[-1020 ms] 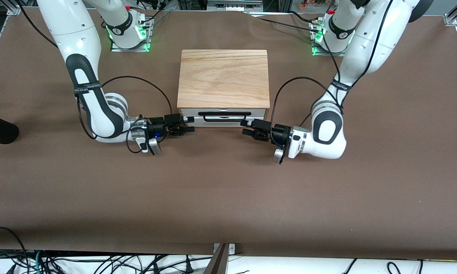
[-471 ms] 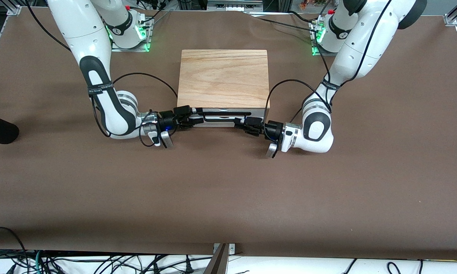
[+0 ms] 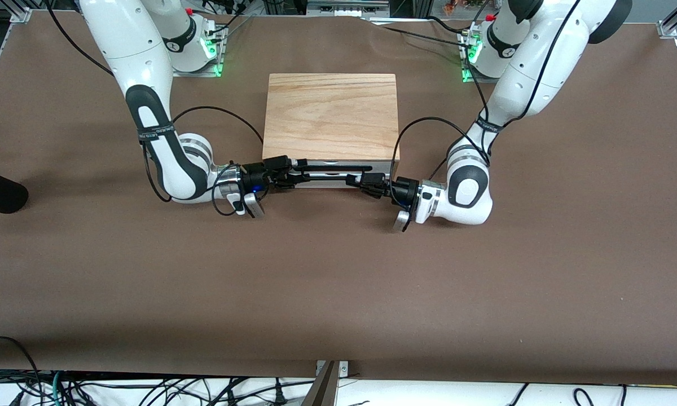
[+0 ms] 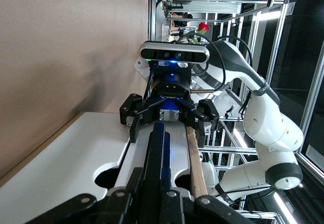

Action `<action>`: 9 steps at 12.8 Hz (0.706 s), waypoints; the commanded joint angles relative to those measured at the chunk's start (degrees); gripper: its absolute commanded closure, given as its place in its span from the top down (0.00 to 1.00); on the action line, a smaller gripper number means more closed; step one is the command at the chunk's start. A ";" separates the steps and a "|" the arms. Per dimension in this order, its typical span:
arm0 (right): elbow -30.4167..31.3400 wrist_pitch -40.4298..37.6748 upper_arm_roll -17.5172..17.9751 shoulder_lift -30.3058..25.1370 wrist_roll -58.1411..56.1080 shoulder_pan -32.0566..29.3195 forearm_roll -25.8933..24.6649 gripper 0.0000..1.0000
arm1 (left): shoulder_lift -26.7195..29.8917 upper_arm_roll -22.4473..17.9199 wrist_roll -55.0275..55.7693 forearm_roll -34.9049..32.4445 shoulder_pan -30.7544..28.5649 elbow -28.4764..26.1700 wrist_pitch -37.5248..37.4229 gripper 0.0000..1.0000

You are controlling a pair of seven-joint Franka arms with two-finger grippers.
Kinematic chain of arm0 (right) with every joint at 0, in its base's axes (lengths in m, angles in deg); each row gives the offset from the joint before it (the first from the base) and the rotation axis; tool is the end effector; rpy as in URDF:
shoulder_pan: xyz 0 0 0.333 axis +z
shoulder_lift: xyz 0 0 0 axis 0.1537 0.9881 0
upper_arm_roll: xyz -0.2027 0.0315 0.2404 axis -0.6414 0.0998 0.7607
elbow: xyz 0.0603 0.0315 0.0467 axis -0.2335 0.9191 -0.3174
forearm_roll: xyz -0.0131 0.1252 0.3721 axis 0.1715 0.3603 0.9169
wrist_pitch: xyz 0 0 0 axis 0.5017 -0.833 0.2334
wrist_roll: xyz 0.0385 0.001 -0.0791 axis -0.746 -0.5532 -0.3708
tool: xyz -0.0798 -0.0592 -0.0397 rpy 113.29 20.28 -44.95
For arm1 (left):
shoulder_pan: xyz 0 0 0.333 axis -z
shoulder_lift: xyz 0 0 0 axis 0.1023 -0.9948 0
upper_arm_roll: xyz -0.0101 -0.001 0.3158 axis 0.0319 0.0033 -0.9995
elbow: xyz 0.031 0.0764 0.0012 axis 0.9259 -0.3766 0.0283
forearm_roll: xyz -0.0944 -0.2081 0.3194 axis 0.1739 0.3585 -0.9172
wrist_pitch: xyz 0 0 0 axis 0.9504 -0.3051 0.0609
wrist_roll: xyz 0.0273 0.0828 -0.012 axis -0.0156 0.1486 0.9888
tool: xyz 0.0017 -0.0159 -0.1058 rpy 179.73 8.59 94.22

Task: Pull top drawer with both arms simultaneously
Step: 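Close the right gripper and the left gripper on the black handle ends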

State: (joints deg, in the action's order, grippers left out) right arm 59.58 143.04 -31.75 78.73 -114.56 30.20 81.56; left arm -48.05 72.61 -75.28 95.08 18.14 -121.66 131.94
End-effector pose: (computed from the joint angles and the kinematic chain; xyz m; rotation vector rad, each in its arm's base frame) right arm 0.5251 0.2844 0.1641 -1.5886 -0.1574 0.1082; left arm 0.5592 -0.3198 0.1549 1.5859 -0.1515 -0.2089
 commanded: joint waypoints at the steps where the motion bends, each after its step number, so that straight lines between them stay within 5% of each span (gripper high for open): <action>1: 0.17 -1.12 -0.17 0.85 -1.10 0.00 1.64 0.76 | 0.95 0.12 -0.96 1.66 0.03 -0.84 -0.48 0.00; 2: -0.10 -1.21 -0.17 1.47 -1.10 -0.44 1.73 0.66 | 0.95 0.12 -0.88 1.66 0.03 -0.84 -0.48 0.00; 9: -0.27 -1.21 -0.25 3.23 -2.77 -0.18 3.66 0.57 | 0.51 0.12 -1.05 1.57 0.03 -0.57 -0.48 0.00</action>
State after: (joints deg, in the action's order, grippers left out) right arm 59.56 142.68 -31.99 81.72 -116.23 29.96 84.10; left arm -48.05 72.61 -75.28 95.08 18.14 -121.66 131.93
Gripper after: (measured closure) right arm 0.383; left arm 0.819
